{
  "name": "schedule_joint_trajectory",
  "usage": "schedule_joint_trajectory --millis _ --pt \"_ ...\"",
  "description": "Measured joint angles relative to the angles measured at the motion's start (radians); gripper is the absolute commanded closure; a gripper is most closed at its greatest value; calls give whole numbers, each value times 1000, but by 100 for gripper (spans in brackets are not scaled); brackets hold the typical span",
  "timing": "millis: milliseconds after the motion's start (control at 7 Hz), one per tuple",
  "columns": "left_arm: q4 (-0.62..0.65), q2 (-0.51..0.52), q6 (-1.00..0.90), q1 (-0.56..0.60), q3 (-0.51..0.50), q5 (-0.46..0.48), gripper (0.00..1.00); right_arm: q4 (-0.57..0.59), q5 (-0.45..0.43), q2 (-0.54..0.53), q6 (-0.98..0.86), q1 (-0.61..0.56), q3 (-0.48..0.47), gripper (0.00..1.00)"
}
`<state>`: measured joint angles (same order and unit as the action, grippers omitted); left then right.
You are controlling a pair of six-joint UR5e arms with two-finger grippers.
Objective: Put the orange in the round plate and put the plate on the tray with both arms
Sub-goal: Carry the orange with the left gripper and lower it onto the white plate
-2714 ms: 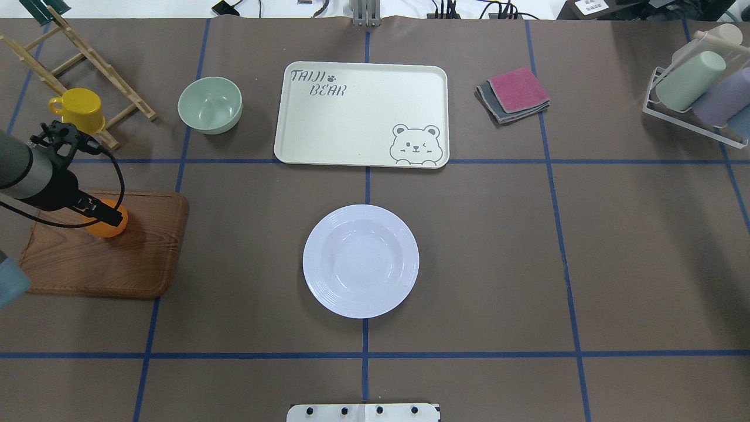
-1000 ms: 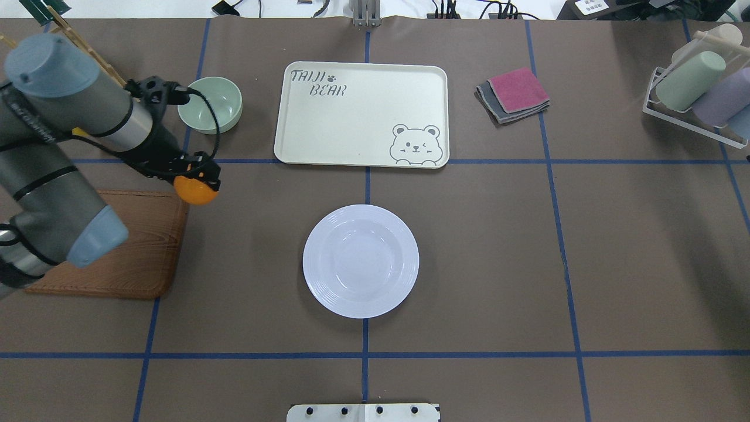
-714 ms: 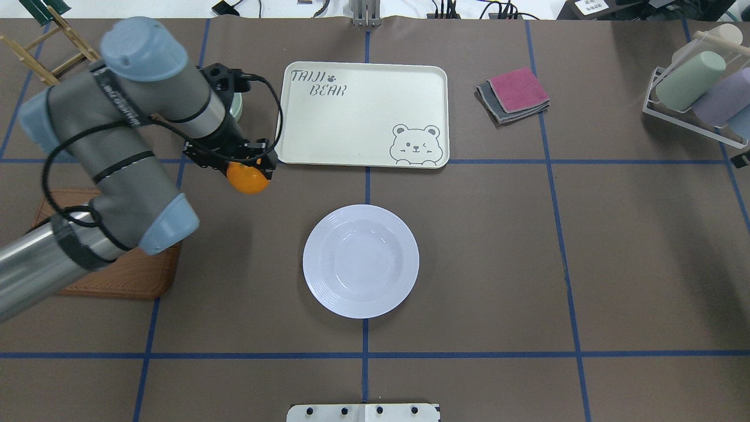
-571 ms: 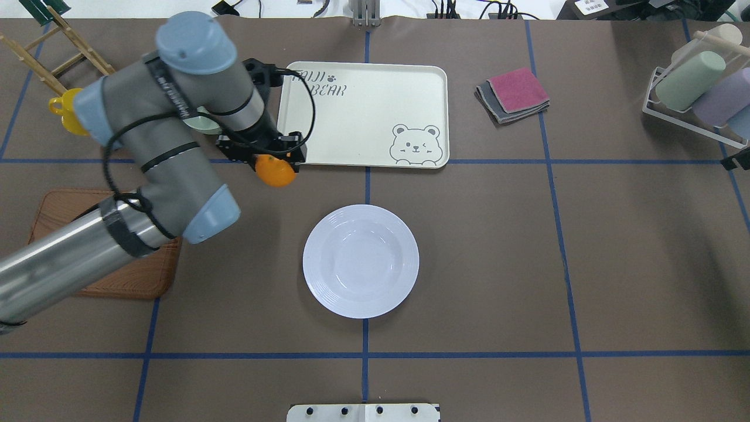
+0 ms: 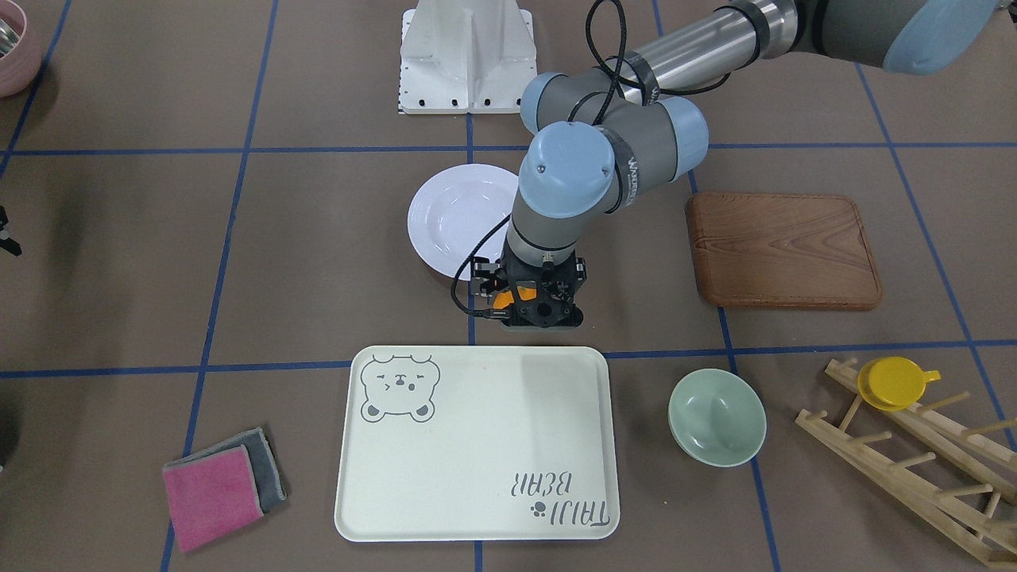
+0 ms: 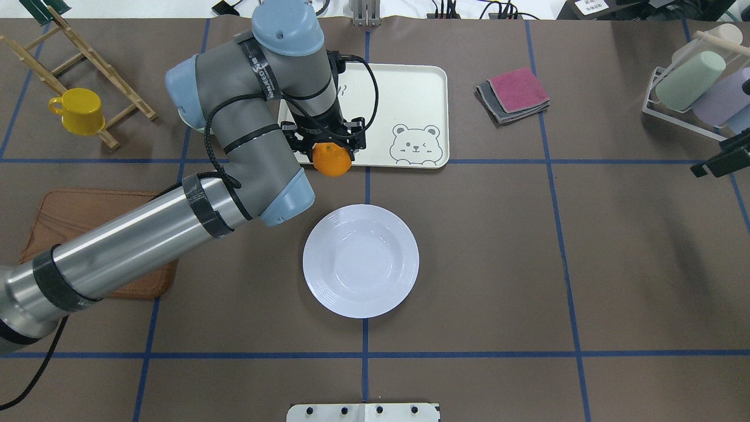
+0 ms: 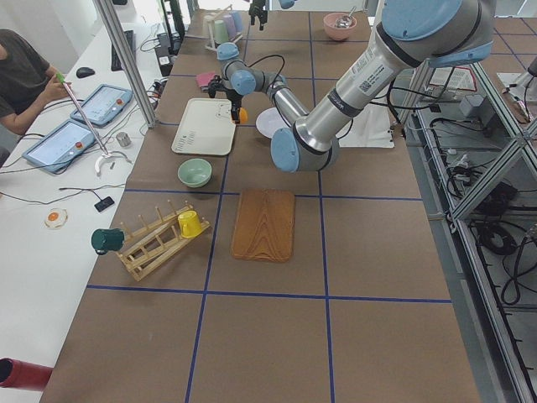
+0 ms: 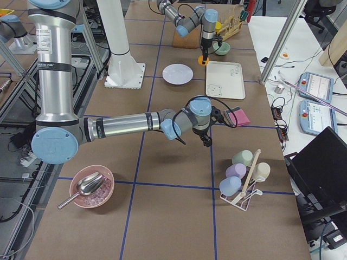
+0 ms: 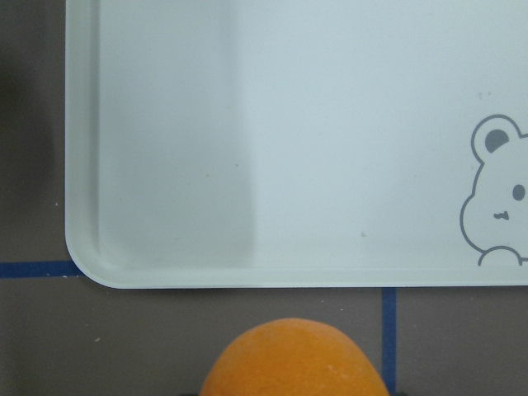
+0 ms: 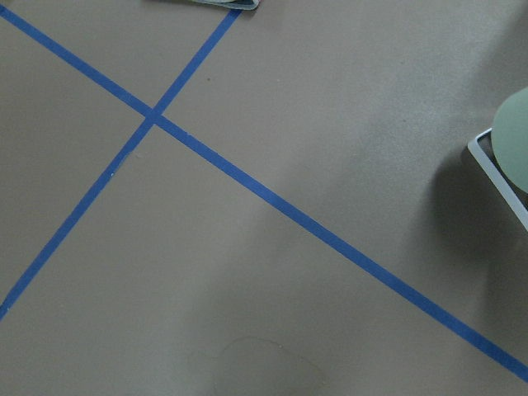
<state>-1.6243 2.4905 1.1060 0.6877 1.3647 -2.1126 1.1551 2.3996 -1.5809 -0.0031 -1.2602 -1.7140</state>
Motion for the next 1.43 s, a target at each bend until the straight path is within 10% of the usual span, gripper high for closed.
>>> schedule_joint_trajectory --millis 571,714,857,1429 --pt "2 -68 122 -212 111 177 100 -1 -26 12 9 36 11 0" --pt "3 -76 125 -227 116 189 86 -1 -28 13 8 42 12 0" --pt "3 -80 133 -239 124 192 7 -1 -29 13 8 45 12 0" --pt "-3 -93 146 -271 134 212 1 -2 -39 18 10 60 21 0"
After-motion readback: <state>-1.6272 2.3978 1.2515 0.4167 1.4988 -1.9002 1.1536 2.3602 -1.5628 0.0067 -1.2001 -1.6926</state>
